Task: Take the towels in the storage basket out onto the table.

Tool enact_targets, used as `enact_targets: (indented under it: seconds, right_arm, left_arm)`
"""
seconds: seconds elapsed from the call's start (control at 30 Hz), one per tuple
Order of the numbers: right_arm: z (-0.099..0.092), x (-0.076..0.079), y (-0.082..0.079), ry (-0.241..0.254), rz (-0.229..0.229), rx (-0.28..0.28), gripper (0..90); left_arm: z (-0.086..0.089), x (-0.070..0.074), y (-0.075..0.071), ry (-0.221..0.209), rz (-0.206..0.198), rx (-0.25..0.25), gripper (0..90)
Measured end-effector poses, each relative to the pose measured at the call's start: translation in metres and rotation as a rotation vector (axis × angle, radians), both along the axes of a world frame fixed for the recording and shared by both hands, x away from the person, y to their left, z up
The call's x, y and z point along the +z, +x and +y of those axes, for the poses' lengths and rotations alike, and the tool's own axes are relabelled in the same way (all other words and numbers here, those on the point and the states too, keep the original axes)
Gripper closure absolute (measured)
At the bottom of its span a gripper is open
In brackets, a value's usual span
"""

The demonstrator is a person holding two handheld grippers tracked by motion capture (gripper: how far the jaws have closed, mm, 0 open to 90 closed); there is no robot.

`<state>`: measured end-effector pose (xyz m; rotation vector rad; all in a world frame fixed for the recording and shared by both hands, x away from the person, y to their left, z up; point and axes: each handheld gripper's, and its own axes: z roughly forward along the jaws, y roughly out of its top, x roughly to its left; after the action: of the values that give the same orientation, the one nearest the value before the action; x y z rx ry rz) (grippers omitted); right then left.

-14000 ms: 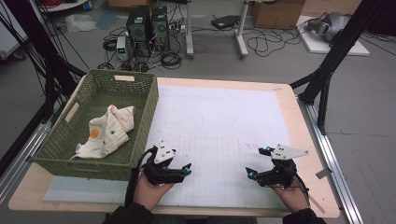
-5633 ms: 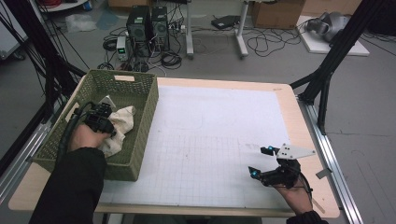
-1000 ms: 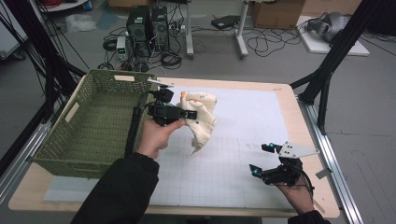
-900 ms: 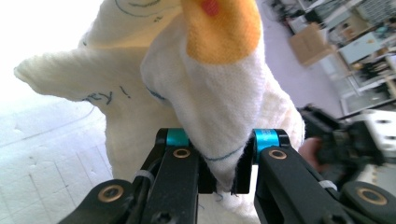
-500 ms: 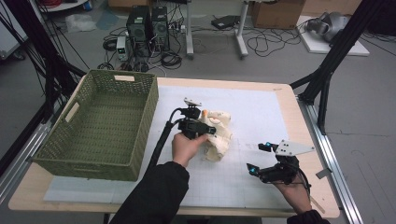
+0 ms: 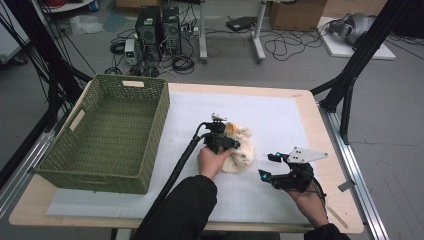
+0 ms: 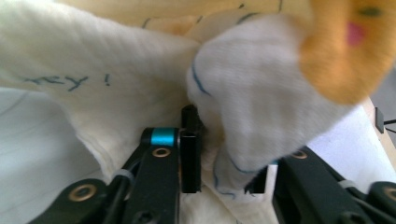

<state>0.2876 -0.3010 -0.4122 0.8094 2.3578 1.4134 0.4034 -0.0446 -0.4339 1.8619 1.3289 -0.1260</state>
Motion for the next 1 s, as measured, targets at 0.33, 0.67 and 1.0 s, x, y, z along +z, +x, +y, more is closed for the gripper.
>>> enact_targets:
  seconds: [0.33, 0.67, 1.0]
  right_arm:
    - [0.023, -0.007, 0.022, -0.068, 0.014, 0.014, 52.7]
    - [0.031, -0.029, 0.046, -0.155, 0.086, -0.007, 63.3]
    - [0.028, -0.031, 0.046, -0.183, 0.116, 0.027, 85.9]
  left_arm:
    - [-0.001, 0.010, -0.003, -0.021, -0.055, -0.070, 48.9]
    - [0.018, 0.030, -0.010, 0.016, -0.127, -0.125, 43.1]
    - [0.035, 0.024, -0.017, -0.002, -0.130, -0.116, 46.5]
